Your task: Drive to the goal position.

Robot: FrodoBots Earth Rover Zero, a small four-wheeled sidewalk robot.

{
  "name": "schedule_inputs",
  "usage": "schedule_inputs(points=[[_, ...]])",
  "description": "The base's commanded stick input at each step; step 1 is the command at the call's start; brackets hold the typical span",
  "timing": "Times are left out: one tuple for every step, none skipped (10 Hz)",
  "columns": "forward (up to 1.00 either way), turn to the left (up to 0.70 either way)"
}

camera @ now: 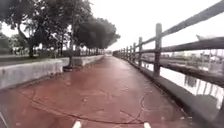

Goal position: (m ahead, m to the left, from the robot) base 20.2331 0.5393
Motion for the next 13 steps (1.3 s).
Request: schedule_inputs(points=[[0.50, 0.00], [0.50, 0.00], [0.50, 0.00], [0.50, 0.00], [0.50, 0.00], [0.50, 0.00], [0.50, 0.00], [0.50, 0.00], [0.50, 0.00], [0.50, 0.00], [0.50, 0.00], [0.50, 0.00], [0.50, 0.00]])
